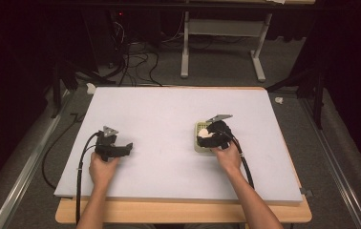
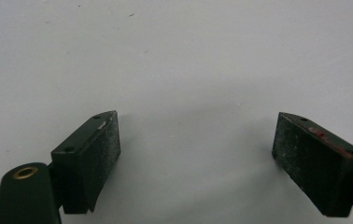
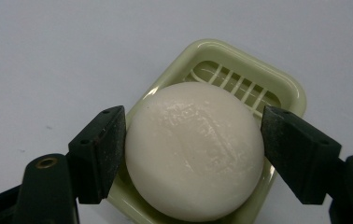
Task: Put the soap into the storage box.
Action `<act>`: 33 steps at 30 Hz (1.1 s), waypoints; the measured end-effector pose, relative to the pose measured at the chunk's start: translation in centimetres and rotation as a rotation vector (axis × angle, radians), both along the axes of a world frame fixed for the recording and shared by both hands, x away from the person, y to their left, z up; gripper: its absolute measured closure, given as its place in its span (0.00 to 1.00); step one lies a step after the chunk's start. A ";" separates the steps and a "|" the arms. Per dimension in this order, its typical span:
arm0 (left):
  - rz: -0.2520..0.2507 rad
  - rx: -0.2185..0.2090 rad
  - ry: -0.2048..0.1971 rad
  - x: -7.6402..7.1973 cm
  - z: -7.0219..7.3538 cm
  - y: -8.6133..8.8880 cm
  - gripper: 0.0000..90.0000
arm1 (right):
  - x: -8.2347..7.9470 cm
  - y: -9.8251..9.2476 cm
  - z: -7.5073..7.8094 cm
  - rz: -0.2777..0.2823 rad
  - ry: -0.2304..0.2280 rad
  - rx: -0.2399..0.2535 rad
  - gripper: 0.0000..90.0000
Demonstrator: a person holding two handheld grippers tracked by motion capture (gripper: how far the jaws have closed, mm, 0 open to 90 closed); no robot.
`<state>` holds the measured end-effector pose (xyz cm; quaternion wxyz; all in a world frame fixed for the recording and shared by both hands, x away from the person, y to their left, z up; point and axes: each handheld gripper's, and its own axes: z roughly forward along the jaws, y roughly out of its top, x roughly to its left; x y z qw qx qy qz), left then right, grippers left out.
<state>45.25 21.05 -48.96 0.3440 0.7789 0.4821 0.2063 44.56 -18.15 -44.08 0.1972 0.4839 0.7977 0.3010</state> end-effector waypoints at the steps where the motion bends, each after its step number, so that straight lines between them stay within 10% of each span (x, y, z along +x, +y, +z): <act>1: 0.000 0.000 0.000 0.0 0.0 0.0 0.18 | 0.0 0.0 0.1 0.003 -0.011 0.003 0.28; 33: 0.000 0.000 0.000 0.0 0.0 0.0 0.18 | -1.7 -3.2 2.0 -0.042 -0.116 0.100 0.30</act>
